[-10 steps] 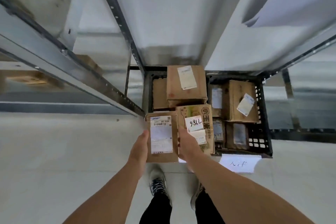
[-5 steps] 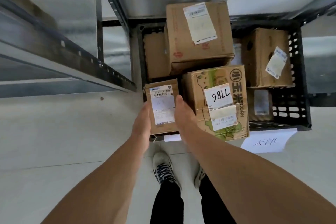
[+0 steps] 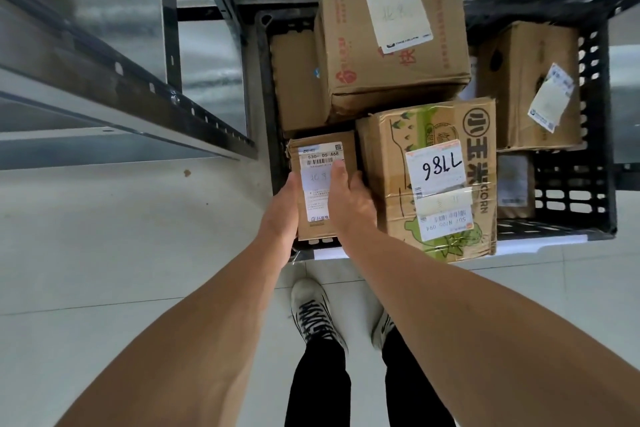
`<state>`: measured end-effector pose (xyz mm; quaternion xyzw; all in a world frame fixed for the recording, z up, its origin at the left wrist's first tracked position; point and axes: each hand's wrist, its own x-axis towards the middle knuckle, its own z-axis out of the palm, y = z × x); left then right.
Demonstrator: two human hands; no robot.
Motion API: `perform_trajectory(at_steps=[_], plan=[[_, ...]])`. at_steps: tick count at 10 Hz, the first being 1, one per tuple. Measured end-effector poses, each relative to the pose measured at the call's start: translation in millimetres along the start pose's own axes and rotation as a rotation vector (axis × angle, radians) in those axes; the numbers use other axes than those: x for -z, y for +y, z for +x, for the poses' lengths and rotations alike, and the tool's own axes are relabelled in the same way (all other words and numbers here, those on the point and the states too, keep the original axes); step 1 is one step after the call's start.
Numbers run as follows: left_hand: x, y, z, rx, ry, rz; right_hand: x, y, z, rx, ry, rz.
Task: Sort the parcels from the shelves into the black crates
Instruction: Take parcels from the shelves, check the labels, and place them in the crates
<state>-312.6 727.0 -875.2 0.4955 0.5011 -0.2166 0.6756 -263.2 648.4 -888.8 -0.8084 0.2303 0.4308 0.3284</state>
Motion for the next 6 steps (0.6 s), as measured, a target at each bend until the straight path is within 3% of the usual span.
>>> perform_trajectory(at_steps=[3, 6], plan=[[11, 8, -10, -0.052, -0.021, 0.052, 10, 0, -17, 0.006, 0.033, 0.08], [15, 8, -27, -0.033, 0.021, 0.063, 7, -3, -36, 0.095, -0.054, 0.132]])
